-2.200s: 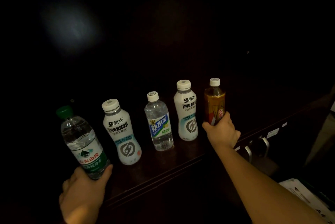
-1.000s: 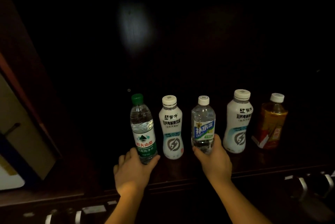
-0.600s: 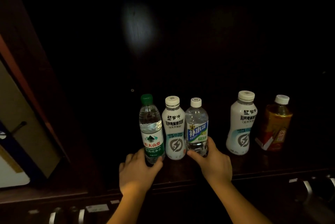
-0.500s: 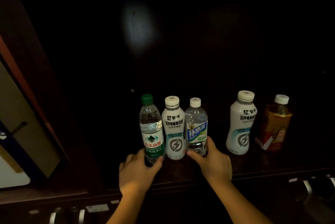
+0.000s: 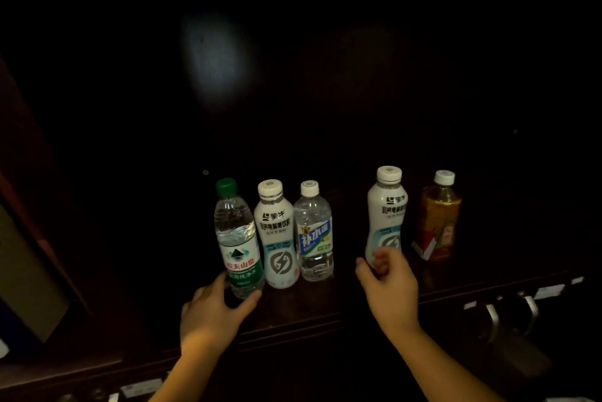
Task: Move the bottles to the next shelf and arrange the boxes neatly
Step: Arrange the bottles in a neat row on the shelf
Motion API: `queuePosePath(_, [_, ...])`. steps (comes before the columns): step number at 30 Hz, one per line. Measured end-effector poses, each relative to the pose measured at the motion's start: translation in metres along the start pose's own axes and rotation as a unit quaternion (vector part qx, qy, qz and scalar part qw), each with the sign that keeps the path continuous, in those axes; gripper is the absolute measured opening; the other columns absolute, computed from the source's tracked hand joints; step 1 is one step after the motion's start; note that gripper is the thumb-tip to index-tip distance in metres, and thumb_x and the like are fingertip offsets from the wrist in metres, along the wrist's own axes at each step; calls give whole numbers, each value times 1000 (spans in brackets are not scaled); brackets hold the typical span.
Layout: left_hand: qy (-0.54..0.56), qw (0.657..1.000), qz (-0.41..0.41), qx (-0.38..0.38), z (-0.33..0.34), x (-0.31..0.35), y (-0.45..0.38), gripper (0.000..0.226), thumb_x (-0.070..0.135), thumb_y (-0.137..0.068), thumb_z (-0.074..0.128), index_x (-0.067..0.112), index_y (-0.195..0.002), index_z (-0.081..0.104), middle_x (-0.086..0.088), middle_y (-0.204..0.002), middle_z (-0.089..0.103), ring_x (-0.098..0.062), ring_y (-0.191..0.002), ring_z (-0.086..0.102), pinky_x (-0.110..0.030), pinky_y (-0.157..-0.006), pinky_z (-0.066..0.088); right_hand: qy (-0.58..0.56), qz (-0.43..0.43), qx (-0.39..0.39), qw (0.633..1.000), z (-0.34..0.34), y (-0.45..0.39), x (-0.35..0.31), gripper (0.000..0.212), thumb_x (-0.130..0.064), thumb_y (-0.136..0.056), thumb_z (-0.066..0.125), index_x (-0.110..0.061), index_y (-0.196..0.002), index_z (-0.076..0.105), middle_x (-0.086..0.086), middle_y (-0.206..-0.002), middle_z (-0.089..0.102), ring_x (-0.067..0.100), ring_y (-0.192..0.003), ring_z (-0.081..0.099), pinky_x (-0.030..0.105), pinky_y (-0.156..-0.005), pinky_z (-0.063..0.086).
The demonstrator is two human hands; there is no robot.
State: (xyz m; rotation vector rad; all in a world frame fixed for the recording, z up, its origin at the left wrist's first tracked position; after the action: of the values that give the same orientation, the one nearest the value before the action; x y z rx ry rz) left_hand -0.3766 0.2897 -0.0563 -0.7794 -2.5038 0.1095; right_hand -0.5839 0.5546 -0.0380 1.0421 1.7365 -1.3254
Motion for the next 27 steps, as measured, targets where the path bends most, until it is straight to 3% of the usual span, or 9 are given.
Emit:
queuePosePath(2, [31, 999, 5, -3, -1, 1, 1, 92, 88, -60, 42, 37, -136, 38, 7, -132, 57, -21, -124, 49, -42, -99, 41, 5, 15, 43, 999, -26, -15, 9, 36, -29, -73, 78, -26, -98, 53, -2, -97, 57, 17, -88, 60, 21, -65, 45])
queuePosePath(4, [105, 994, -2, -12, -2, 3, 3, 91, 81, -61, 56, 35, -137, 37, 6, -133, 57, -22, -122, 52, -44, -97, 45, 38, 33, 47, 998, -42, -31, 17, 52, -27, -72, 81, -19, -114, 52, 2, -112, 53, 21, -100, 57, 26, -73, 47])
queuePosePath(7, [231, 973, -27, -15, -3, 10, 6, 88, 62, -64, 74, 28, -138, 40, 0, -133, 57, -23, -118, 55, -40, -93, 48, 57, 68, -48, 995, -39, -49, 26, 86, -27, -74, 81, -14, -145, 34, 8, -140, 43, 24, -125, 48, 42, -98, 47])
queuePosePath(9, [275, 961, -40, -14, -2, 13, 6, 80, 46, -69, 79, 22, -136, 43, -3, -131, 58, -23, -115, 57, -40, -94, 48, 28, 74, -118, 990, -29, -53, 29, 92, -23, -76, 80, -17, -151, 26, 5, -141, 47, 17, -124, 49, 38, -99, 46])
queuePosePath(12, [306, 951, -47, -17, -1, 14, 7, 70, 33, -74, 79, 20, -135, 46, -4, -130, 59, -20, -111, 58, -37, -92, 48, 9, 64, -157, 986, -19, -55, 34, 67, -20, -80, 75, -25, -140, 44, -12, -111, 66, 7, -103, 61, 21, -82, 48])
queuePosePath(15, [315, 948, -47, -12, -2, 16, 9, 68, 31, -75, 78, 20, -134, 46, -2, -129, 59, -17, -109, 58, -33, -90, 46, 14, 51, -147, 988, -15, -53, 33, 44, -23, -81, 73, -31, -121, 58, -24, -90, 65, 0, -91, 64, 13, -70, 45])
queuePosePath(23, [333, 942, -42, -14, -1, 14, 10, 65, 30, -75, 78, 22, -133, 48, -1, -126, 60, -8, -97, 53, -29, -87, 45, 28, 21, -136, 990, 7, -36, 14, 38, -26, -77, 76, -32, -110, 58, -20, -86, 66, -9, -78, 59, 11, -63, 42])
queuePosePath(27, [336, 941, -40, -14, 1, 12, 9, 66, 32, -75, 78, 25, -133, 47, 1, -126, 60, -7, -96, 52, -30, -87, 45, 26, 13, -145, 989, 18, -29, 9, 38, -27, -77, 76, -30, -110, 58, -15, -91, 68, -1, -82, 62, 14, -65, 44])
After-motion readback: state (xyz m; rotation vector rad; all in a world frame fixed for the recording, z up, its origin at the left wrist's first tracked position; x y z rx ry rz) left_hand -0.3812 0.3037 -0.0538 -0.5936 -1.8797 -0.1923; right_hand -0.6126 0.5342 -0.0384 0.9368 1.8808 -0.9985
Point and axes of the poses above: each hand's wrist, its own y-axis away from the middle knuckle, its own z-axis out of the palm, x = y × z, the point moved 6 cm from there along -y, towards the middle knuckle
